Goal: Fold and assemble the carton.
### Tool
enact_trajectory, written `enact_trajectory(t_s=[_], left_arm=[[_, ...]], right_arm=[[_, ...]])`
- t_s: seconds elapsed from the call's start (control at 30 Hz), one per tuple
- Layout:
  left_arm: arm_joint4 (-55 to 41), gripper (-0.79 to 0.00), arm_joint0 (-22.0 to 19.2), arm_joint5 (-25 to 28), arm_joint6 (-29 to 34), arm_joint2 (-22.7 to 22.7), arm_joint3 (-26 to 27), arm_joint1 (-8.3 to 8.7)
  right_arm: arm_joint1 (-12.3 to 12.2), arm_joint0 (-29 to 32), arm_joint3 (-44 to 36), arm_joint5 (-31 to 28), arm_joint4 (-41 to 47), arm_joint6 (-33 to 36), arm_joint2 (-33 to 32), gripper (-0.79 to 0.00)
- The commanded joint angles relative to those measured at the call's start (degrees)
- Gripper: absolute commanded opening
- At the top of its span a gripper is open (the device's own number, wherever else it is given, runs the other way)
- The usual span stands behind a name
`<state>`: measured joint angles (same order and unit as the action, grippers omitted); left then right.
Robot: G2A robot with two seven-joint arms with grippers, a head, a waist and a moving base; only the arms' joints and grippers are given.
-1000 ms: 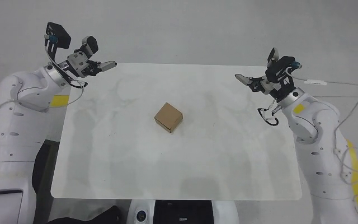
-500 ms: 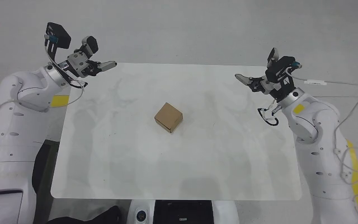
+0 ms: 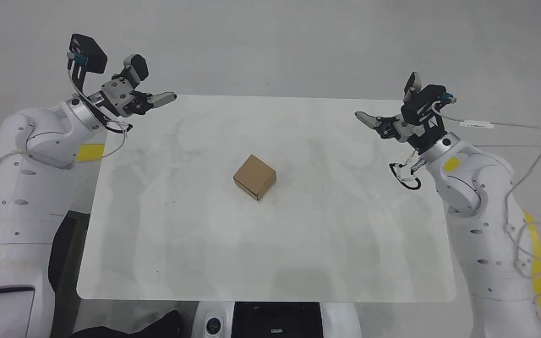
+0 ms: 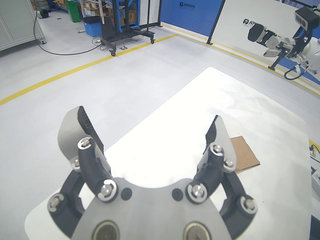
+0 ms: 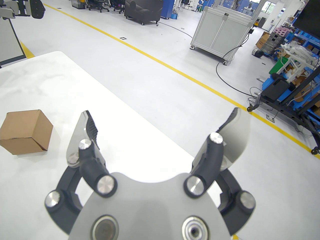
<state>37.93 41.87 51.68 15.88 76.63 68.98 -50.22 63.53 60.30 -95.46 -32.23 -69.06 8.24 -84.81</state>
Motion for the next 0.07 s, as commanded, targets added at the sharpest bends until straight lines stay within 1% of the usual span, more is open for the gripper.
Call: enact_trajectory(t_s=[0.0, 0.03], left_arm=[[0.0, -0.001, 0.0, 0.0, 0.0, 0.0, 0.0, 0.0], [0.0, -0.001, 0.0, 0.0, 0.0, 0.0, 0.0, 0.0]], right_arm=[[0.0, 0.0, 0.0, 0.0, 0.0, 0.0, 0.0, 0.0], [0.0, 0.0, 0.0, 0.0, 0.0, 0.0, 0.0, 0.0]])
